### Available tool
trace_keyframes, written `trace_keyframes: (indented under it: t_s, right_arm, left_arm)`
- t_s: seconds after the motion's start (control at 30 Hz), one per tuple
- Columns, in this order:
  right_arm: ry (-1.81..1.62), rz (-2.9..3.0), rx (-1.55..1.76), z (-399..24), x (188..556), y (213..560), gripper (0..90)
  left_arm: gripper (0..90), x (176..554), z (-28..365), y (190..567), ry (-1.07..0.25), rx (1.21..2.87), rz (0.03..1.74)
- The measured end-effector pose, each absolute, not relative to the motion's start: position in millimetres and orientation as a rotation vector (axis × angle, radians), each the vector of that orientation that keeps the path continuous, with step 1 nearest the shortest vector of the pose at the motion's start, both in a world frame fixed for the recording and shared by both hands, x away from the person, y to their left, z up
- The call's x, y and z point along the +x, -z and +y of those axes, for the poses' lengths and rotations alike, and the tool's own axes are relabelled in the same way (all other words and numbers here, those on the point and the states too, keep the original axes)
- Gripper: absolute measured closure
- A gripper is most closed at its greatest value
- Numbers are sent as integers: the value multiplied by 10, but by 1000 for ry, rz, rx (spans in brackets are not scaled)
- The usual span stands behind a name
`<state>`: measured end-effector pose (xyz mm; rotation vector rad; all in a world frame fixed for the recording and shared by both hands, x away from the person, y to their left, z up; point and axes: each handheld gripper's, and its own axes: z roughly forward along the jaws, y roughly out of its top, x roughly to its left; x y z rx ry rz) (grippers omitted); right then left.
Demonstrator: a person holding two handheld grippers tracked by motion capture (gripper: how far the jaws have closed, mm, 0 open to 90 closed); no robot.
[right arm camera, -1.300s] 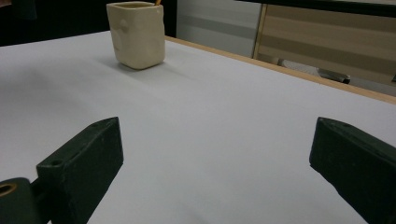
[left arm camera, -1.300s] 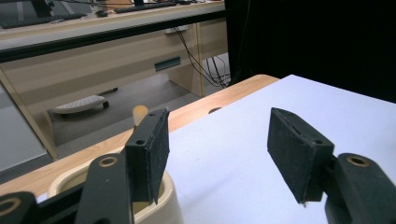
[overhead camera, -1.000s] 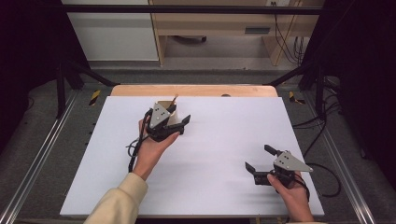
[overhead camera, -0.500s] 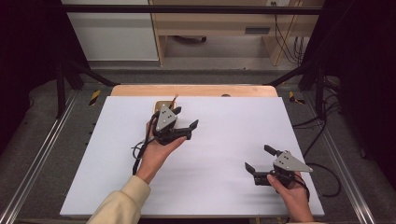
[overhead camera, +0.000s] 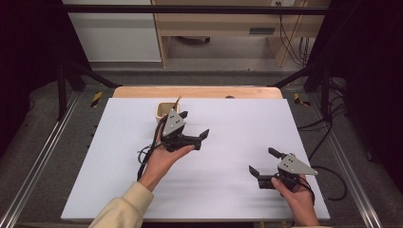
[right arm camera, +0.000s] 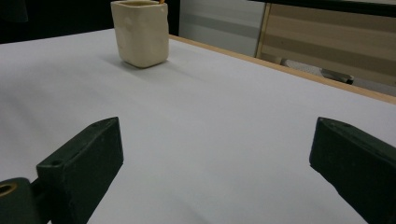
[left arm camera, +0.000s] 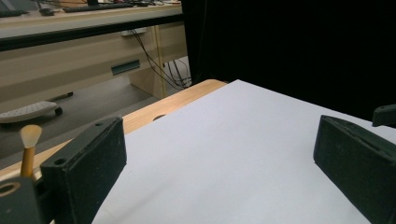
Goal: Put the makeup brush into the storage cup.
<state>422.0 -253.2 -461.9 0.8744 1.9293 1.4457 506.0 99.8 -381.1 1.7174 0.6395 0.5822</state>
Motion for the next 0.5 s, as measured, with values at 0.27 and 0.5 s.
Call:
trace_keyframes:
  t_s: [0.27, 0.5]
  right_arm:
    - [-1444, 1930, 874, -2532, 4220, 4620, 32]
    - [-1444, 1931, 875, -2530, 4219, 4620, 32]
  left_arm:
    - [16, 4996, 957, 3787, -557, 1720, 606]
    - [17, 4920, 915, 3783, -542, 1727, 579]
